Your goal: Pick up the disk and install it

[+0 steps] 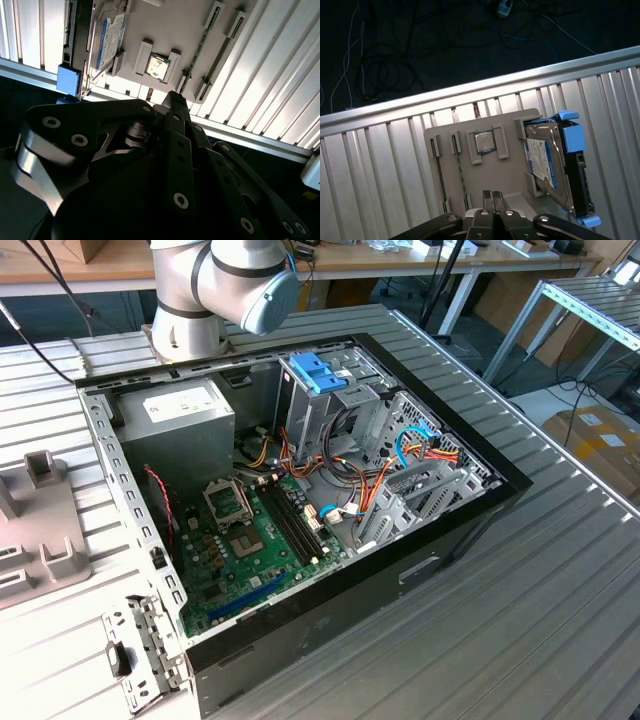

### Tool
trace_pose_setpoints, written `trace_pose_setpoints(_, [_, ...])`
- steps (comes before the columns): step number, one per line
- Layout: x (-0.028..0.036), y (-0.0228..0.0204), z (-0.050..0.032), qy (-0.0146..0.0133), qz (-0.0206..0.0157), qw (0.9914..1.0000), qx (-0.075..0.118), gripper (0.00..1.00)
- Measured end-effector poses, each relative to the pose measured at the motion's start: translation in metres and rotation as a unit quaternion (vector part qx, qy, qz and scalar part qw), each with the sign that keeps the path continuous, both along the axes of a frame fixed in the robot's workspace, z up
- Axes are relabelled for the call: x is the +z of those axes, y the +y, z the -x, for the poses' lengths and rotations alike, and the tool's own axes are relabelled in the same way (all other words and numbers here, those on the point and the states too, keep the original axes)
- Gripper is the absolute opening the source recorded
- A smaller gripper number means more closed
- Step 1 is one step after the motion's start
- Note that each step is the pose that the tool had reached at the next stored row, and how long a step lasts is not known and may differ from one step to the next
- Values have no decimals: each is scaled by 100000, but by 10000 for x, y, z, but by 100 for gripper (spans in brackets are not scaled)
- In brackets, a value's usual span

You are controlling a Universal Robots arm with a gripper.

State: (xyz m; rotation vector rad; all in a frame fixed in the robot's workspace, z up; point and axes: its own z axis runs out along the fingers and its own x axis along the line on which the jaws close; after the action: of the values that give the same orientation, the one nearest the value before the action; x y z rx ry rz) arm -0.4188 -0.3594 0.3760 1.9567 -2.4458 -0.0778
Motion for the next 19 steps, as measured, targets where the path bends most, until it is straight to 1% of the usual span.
trace_pose_setpoints(7, [0,0,0,3,1,99969,2478,11])
trace_pose_setpoints(15, [0,0,0,0,-1,99880,4896,11])
trace_pose_setpoints(18, [0,0,0,0,0,99798,6352,11])
trace_pose_setpoints(19, [0,0,0,-2,1,99722,7451,11])
